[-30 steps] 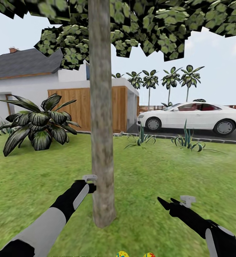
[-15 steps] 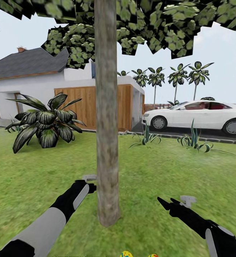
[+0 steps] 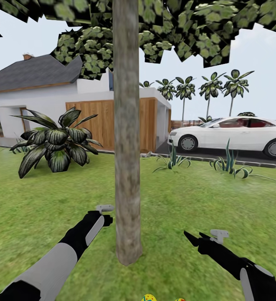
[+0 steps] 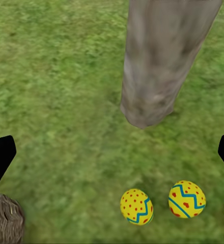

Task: Take the three Easter eggs out of the wicker basket on the lawn in the garden, then place them on the lawn next to a single tree (choose any tree) so that all three eggs are next to the same tree and none are left in the basket.

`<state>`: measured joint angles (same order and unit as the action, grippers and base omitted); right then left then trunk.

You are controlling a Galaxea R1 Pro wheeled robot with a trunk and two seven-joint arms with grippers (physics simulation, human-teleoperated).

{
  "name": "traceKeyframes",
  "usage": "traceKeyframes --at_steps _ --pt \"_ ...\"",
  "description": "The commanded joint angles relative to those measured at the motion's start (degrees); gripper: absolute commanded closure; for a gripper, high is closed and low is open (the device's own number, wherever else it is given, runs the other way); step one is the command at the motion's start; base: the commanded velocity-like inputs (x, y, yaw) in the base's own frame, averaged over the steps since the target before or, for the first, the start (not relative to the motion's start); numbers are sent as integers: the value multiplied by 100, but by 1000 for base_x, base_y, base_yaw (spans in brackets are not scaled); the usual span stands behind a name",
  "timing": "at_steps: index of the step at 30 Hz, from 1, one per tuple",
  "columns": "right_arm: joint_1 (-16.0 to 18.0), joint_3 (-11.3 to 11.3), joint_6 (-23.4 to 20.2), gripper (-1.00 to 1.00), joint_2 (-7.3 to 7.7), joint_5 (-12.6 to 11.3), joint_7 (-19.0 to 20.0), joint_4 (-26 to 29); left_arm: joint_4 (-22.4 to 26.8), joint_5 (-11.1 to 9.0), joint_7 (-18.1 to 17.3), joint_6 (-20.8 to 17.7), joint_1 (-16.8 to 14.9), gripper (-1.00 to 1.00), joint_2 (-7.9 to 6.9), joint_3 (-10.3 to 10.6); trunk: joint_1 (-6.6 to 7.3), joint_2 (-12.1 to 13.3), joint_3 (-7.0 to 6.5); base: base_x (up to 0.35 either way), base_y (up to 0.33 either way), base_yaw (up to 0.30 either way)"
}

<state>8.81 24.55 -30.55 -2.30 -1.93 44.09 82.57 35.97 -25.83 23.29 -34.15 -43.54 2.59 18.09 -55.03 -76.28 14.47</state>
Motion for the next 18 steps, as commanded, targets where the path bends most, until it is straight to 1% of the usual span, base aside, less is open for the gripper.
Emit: traceKeyframes --at_steps 1,18 --pt "6 15 -48 -100 -6 -19 22 -3 7 -59 53 -12 -5 -100 -4 29 22 36 -6 0 0 49" --pt "6 15 -48 -100 1 -18 21 -30 7 -56 52 -12 -5 -100 -4 35 396 718 -233 0 0 61"
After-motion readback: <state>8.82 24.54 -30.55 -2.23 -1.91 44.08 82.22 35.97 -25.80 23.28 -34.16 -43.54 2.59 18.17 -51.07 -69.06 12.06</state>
